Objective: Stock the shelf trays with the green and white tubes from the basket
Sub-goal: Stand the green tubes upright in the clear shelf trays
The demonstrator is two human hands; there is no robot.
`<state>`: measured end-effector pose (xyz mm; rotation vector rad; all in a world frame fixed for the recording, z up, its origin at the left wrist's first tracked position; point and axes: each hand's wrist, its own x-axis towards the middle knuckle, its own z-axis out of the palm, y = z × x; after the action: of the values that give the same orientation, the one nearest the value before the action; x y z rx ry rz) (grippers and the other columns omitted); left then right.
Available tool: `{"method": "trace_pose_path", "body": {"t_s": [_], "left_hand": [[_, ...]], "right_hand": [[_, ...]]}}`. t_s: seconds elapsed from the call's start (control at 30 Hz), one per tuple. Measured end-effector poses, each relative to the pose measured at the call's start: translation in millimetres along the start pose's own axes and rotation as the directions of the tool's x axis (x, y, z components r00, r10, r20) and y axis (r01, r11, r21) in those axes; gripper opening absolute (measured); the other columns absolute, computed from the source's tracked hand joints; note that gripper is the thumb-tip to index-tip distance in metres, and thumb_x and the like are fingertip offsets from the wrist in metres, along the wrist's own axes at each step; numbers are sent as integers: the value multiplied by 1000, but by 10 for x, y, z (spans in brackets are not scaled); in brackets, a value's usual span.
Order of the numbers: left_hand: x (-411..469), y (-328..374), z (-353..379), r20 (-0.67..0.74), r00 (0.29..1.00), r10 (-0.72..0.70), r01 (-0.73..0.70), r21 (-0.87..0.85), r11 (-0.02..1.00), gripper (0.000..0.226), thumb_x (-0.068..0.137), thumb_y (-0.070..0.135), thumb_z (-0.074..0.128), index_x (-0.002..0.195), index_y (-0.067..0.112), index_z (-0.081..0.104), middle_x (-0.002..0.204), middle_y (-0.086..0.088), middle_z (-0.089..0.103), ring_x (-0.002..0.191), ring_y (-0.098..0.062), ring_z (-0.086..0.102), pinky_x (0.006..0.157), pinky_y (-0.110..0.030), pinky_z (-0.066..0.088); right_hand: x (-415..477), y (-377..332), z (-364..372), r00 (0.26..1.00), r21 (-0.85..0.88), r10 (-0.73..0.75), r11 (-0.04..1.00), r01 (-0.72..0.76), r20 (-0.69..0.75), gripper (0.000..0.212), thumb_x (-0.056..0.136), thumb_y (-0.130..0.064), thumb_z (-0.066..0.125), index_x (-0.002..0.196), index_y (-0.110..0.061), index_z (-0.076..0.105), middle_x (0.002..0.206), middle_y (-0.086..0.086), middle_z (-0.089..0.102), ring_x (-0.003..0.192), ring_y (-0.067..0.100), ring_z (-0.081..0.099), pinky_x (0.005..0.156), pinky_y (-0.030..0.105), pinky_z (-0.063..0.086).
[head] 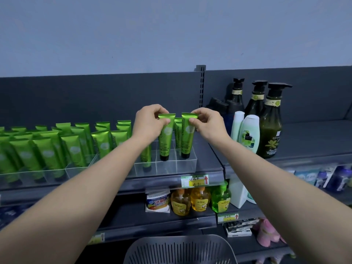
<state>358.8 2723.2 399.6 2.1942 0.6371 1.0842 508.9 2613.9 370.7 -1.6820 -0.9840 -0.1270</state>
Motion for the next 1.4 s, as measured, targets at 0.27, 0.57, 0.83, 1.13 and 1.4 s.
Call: {"method": "trace_pose_path", "body": {"t_s": [0.27, 0.57, 0.83, 1.13, 1.4], "left_hand": [[102, -113, 93, 36, 999, -19, 16, 70, 997, 15, 79, 12, 75, 77, 22, 64, 67, 15, 55, 58, -4, 45, 62, -23, 38], [138, -183, 167, 147, 989, -18, -23, 270, 963, 10, 79, 13, 74, 83, 16, 66, 76, 8, 57, 75, -16, 55, 70, -30, 46], [203, -221, 170, 239, 971, -21, -75, 384, 920, 11, 80, 13, 74, 89, 14, 67, 85, 3, 61, 82, -20, 58, 73, -29, 47], [241, -264, 110, 246, 969, -41, -61, 392, 918, 12, 79, 12, 76, 87, 14, 67, 77, 5, 58, 73, -15, 54, 59, -23, 36], [207, -285, 78, 269, 963, -4, -111, 411, 905, 15, 81, 13, 73, 94, 14, 67, 88, 1, 61, 84, -20, 57, 72, -27, 43]], "right_hand": [[16, 249, 158, 995, -26, 62, 998, -60, 81, 10, 84, -21, 72, 94, -22, 69, 76, -1, 65, 74, 17, 61, 80, 43, 56], [-17, 384, 269, 985, -23, 128, 992, -126, 112, 18, 84, -19, 72, 102, -17, 70, 73, -9, 59, 78, 18, 61, 81, 48, 56], [-30, 351, 262, 987, -46, 113, 993, -109, 111, 17, 85, -19, 71, 102, -17, 69, 81, -1, 66, 83, 22, 65, 80, 46, 56], [-30, 283, 259, 988, -88, 87, 993, -76, 126, 14, 86, -17, 70, 99, -14, 68, 73, -7, 61, 68, 14, 57, 79, 41, 55], [-64, 267, 258, 986, -131, 70, 990, -50, 154, 19, 88, -20, 68, 106, -17, 67, 82, 4, 67, 73, 18, 59, 80, 43, 55]]}}
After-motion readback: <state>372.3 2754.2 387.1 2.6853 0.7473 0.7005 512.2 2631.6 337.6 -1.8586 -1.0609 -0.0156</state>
